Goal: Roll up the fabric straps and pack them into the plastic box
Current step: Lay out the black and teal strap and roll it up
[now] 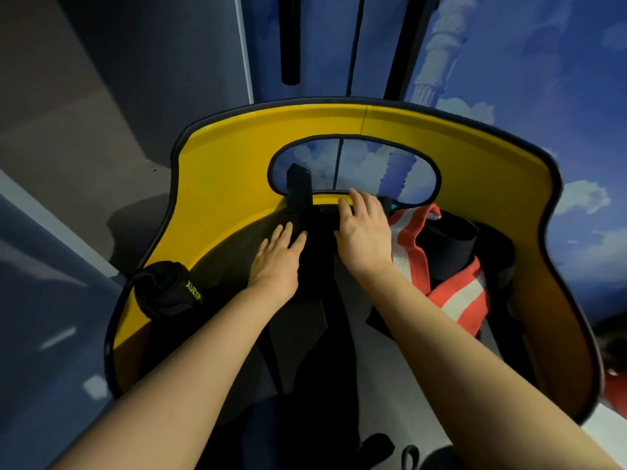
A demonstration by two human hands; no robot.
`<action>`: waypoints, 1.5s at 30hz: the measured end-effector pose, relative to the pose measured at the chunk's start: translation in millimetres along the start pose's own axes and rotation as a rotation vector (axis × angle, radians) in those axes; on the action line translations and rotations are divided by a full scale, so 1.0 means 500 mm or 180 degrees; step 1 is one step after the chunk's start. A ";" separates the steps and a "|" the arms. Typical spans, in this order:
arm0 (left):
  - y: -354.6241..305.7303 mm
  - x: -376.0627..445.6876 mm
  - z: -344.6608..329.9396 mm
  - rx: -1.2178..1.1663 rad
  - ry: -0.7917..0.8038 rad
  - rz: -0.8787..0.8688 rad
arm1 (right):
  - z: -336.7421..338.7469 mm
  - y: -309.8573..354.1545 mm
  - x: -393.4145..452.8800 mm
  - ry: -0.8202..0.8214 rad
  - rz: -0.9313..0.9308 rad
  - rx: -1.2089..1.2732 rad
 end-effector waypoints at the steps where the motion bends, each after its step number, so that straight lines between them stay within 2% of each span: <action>1: -0.010 -0.004 0.005 -0.0022 -0.0027 -0.0087 | -0.002 -0.013 -0.004 0.0157 -0.0007 -0.0170; 4: -0.035 -0.018 0.015 -0.0191 -0.0092 -0.0354 | -0.002 -0.060 -0.023 0.0500 -0.0109 -0.0399; 8: -0.060 -0.041 0.016 -0.0482 -0.0100 -0.0529 | 0.029 -0.089 -0.047 0.0566 -0.0306 -0.0303; 12: -0.090 -0.062 0.020 -0.1424 -0.0032 -0.0410 | 0.051 -0.113 -0.075 0.0443 -0.0506 0.0056; 15: -0.123 -0.072 -0.002 -0.2465 0.0329 0.0189 | 0.071 -0.130 -0.100 0.0009 -0.0557 0.0540; 18: -0.183 -0.092 -0.037 -0.4512 0.1005 0.1096 | 0.094 -0.134 -0.129 -0.0388 -0.0544 0.0951; 19: -0.200 -0.095 -0.036 -0.5102 0.1058 0.1317 | 0.100 -0.130 -0.141 -0.0461 -0.0526 0.1031; 21: -0.212 -0.093 -0.030 -0.5543 0.0941 0.1563 | 0.108 -0.116 -0.166 -0.0520 -0.0450 0.1128; 26: -0.178 -0.074 0.002 -0.4956 0.0200 0.1429 | 0.102 -0.121 -0.202 -0.0121 -0.0250 0.1614; 29: -0.160 -0.063 0.038 -0.5214 0.0097 0.1387 | 0.087 -0.173 -0.206 -0.0307 -0.0535 0.0742; 32: -0.147 -0.051 0.082 -0.5201 0.0028 0.1267 | 0.065 -0.197 -0.208 -0.0176 -0.0580 -0.0040; 36: -0.153 -0.048 0.147 -0.5215 -0.0091 0.0962 | 0.060 -0.214 -0.216 -0.0098 -0.0638 -0.0253; 39: -0.176 -0.049 0.190 -0.5032 -0.0010 0.0628 | 0.072 -0.224 -0.217 0.0146 -0.0722 -0.0125; 42: -0.206 -0.052 0.220 -0.4814 0.0065 0.0418 | 0.080 -0.228 -0.217 0.0709 -0.0877 0.0282; 43: -0.217 -0.053 0.229 -0.4747 0.0090 0.0353 | 0.093 -0.228 -0.218 0.0666 -0.0953 0.0466; 45: -0.235 -0.056 0.243 -0.4620 0.0184 0.0218 | 0.135 -0.229 -0.213 0.0100 -0.1086 0.1190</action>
Point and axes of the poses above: each hand's wrist, its own x-axis towards the middle knuckle, its own z-axis out of the back of the hand, y = z × x, the point moved 7 cm from there along x, towards the middle knuckle, and after that the axes turned 6 degrees about -x, right-handed, at the moved point
